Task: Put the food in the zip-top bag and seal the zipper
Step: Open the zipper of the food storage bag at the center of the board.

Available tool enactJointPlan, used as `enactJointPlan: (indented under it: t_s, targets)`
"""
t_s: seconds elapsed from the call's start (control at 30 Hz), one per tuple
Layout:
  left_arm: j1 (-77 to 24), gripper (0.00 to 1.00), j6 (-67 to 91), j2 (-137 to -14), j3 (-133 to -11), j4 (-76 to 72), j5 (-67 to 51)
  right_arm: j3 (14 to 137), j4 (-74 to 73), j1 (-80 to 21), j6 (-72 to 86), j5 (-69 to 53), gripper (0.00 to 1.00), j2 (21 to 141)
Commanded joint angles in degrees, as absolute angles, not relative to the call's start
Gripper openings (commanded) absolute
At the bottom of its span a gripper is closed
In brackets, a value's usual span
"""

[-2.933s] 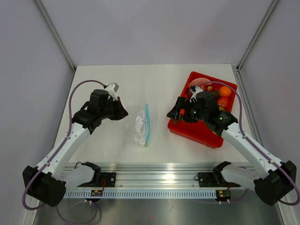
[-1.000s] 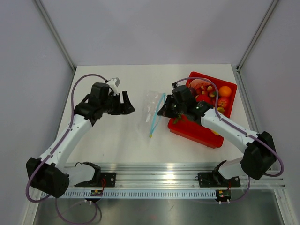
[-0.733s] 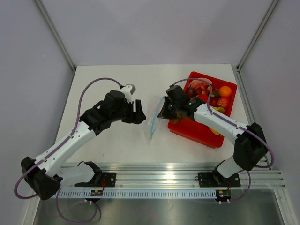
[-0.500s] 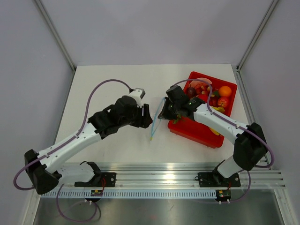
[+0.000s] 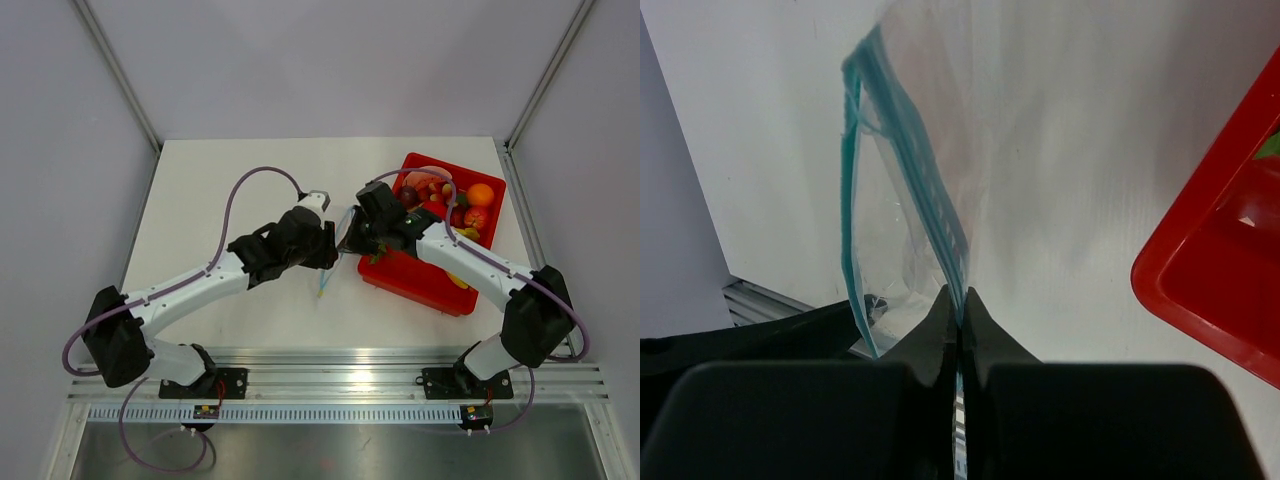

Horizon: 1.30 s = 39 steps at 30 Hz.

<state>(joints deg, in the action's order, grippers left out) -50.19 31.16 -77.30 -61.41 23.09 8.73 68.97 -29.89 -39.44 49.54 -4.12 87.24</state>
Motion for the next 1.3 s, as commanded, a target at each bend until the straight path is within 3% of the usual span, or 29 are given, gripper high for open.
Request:
enactJointPlan:
  t_s: [0.0, 0.2, 0.23, 0.33, 0.67, 1.03, 1.27]
  targets:
    - [-50.4, 0.47, 32.1, -78.7, -61.3, 18.1, 10.5, 69.0, -29.5, -40.3, 50.4, -4.7, 0.0, 84.2]
    - [-50.4, 0.26, 31.4, -79.7, -62.3, 19.9, 14.0, 67.9, -30.1, -40.3, 50.0, -4.5, 0.0, 83.1]
    - [-50.3, 0.16, 31.2, -79.5, -62.9, 20.6, 14.5, 67.8, -30.6, -40.3, 49.1, -4.2, 0.0, 82.9]
    - [-49.1, 0.0, 30.4, -79.1, -64.2, 23.1, 14.3, 67.4, -32.8, -40.1, 46.2, -1.9, 0.0, 83.4]
    - [-44.4, 0.0, 30.3, -75.7, -64.3, 29.3, 11.9, 74.7, -41.8, -39.9, 37.3, 10.7, 0.0, 90.8]
    - [-44.3, 0.0, 32.8, -73.5, -65.6, 29.6, 16.1, 83.2, -43.7, -39.6, 35.8, 15.9, 0.0, 98.7]
    - [-44.3, 0.0, 32.6, -79.9, -69.8, 32.6, 14.5, 85.6, -41.4, -39.3, 33.8, 12.7, 0.03, 100.0]
